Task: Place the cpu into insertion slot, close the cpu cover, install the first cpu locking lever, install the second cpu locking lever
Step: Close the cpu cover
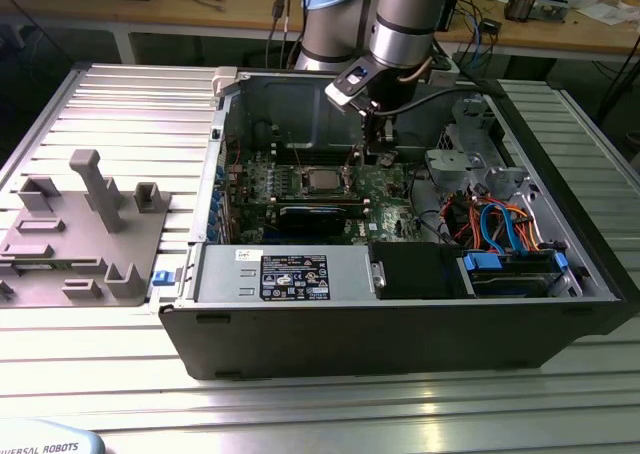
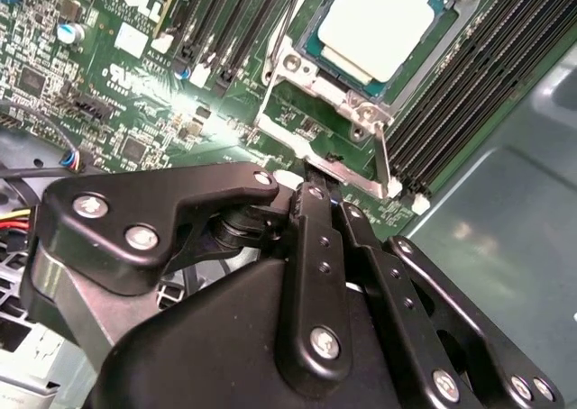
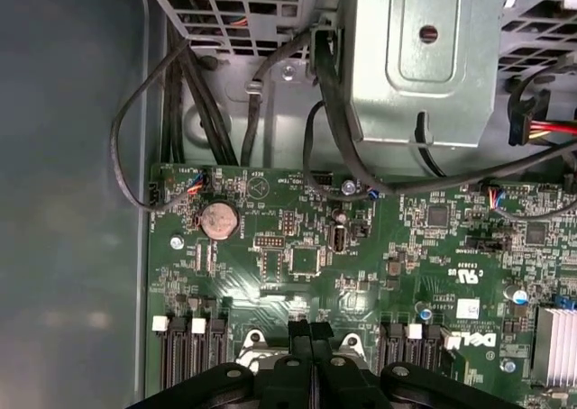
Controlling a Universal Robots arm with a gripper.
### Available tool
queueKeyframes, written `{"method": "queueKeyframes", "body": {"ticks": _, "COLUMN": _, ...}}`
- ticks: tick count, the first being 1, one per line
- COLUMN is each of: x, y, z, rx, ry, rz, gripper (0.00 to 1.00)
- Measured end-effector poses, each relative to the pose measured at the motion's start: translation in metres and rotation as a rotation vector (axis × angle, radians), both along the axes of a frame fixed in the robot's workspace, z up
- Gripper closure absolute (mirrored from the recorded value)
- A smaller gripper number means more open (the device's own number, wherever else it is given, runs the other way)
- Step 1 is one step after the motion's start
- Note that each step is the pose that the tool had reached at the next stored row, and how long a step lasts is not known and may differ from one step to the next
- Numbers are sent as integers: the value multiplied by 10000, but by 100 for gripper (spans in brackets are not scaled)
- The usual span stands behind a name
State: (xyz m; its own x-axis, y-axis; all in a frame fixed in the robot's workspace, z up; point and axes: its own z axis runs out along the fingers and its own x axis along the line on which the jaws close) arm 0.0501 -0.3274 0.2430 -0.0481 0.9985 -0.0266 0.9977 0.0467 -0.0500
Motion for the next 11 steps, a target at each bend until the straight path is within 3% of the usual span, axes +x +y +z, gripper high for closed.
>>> {"method": "queueKeyframes", "body": {"ticks": 11, "x": -155, "y": 0, "z": -3, "rx": 0, "ry": 1, "rz": 0, "gripper": 89}}
